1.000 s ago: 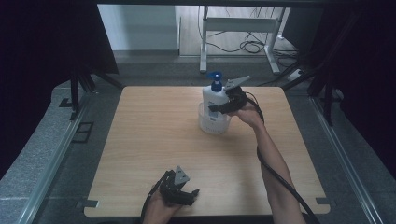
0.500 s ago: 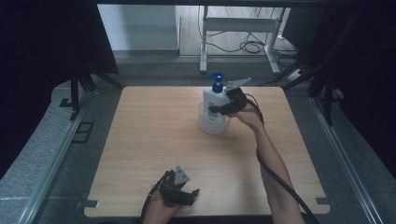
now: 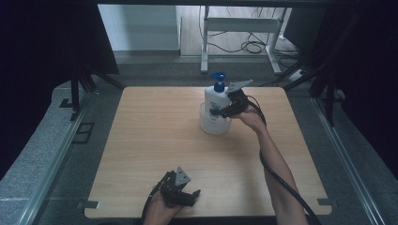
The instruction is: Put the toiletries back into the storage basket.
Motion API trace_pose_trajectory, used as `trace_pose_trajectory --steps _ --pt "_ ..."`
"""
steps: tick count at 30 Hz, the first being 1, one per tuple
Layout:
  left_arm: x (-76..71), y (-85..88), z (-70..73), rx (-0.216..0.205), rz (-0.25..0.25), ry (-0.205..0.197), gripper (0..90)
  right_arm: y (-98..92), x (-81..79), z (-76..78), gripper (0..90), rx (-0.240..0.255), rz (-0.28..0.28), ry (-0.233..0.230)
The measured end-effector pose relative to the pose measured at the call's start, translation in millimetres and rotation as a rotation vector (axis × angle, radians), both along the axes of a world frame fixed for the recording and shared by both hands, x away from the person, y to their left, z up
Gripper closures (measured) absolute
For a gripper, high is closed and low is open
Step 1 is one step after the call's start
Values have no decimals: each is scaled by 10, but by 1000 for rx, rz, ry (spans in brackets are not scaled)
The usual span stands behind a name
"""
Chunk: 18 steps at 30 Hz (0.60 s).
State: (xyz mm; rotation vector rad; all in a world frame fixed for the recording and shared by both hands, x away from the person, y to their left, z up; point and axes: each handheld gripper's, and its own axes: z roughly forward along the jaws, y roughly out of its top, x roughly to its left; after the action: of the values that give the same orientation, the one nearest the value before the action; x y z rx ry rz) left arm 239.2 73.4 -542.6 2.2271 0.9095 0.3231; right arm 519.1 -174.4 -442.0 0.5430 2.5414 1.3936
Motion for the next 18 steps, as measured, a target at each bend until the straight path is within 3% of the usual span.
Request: trace_pose_trajectory --steps 1,18 --pt "0 0 0 0 0 0 127 -2 -9 15 161 4 -9 -5" --pt "1 -2 1 2 -1 0 127 -88 -76 176 126 27 -53 -36"
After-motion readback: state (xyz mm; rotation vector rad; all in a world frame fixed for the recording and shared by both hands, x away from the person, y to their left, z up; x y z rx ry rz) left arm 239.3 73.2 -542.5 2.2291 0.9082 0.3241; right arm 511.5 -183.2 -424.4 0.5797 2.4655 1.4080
